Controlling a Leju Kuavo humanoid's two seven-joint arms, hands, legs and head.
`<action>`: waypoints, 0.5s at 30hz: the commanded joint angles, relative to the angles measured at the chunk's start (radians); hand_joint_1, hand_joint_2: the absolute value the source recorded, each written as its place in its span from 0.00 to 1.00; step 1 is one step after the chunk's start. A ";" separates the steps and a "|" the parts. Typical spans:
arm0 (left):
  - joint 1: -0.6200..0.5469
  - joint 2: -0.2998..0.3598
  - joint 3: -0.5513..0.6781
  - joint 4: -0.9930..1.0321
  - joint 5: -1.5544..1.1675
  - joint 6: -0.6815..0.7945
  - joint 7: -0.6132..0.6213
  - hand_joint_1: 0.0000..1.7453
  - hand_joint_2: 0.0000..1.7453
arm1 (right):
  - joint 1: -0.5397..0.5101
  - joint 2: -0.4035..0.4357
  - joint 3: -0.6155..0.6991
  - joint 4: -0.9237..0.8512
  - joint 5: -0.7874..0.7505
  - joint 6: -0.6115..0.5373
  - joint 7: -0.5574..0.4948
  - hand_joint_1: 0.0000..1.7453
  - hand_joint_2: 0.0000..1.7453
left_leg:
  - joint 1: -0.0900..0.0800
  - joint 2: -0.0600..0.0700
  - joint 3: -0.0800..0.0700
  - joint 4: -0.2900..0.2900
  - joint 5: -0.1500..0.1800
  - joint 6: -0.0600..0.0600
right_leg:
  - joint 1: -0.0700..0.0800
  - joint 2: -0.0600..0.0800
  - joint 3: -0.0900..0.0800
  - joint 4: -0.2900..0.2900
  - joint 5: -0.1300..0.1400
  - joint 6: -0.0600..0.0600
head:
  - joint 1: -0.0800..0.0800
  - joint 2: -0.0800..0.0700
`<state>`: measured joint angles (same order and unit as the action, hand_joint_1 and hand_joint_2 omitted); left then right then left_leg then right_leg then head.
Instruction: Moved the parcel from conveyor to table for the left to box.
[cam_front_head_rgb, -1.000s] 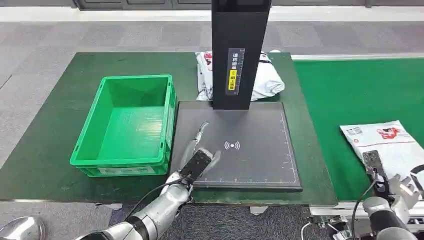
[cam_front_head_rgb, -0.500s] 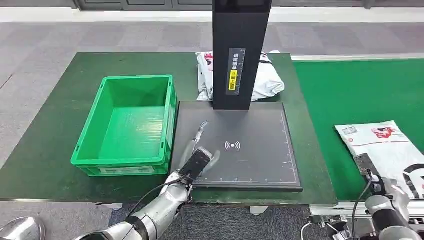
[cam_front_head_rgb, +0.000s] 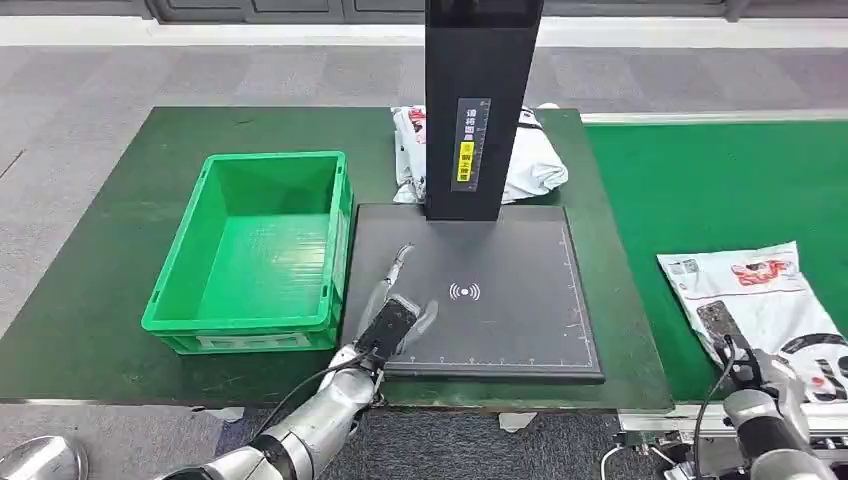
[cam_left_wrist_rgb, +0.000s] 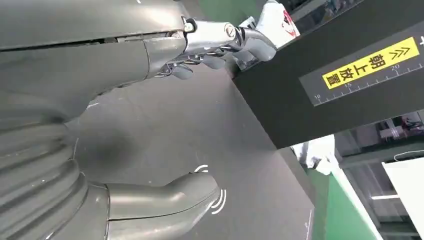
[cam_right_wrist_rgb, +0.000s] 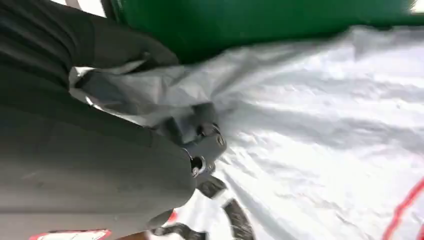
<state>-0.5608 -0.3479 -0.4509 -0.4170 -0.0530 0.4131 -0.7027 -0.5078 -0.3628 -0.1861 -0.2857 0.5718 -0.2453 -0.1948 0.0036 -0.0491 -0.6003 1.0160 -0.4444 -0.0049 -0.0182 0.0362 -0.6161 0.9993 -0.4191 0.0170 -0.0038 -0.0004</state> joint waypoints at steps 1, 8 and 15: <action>-0.032 0.025 0.070 0.045 -0.007 0.025 0.005 0.00 1.00 | -0.087 0.056 -0.086 -0.045 0.004 -0.051 -0.169 1.00 1.00 | -0.001 0.009 0.002 -0.001 -0.001 -0.001 | 0.000 0.002 -0.001 0.000 0.000 -0.002 | 0.000 0.000; -0.018 0.044 0.092 0.009 -0.017 0.041 0.005 0.00 1.00 | -0.026 0.171 -0.039 -0.271 -0.093 -0.014 -0.371 1.00 1.00 | 0.000 0.013 0.002 -0.002 -0.001 -0.001 | 0.001 0.005 -0.001 -0.001 0.001 -0.002 | 0.000 0.000; -0.022 0.052 0.088 -0.002 -0.029 0.045 0.005 0.00 1.00 | 0.099 0.246 0.105 -0.541 -0.148 -0.005 -0.333 1.00 1.00 | 0.001 0.004 -0.001 -0.002 0.000 -0.001 | 0.001 0.002 -0.002 0.001 0.000 -0.002 | 0.000 0.000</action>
<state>-0.5608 -0.3357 -0.4017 -0.4318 -0.0767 0.4559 -0.7027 -0.4827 -0.2405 -0.1851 -0.5642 0.4487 -0.2510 -0.5532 0.0043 -0.0513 -0.6036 1.0155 -0.4439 -0.0055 -0.0177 0.0360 -0.6194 1.0009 -0.4198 0.0162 -0.0042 0.0000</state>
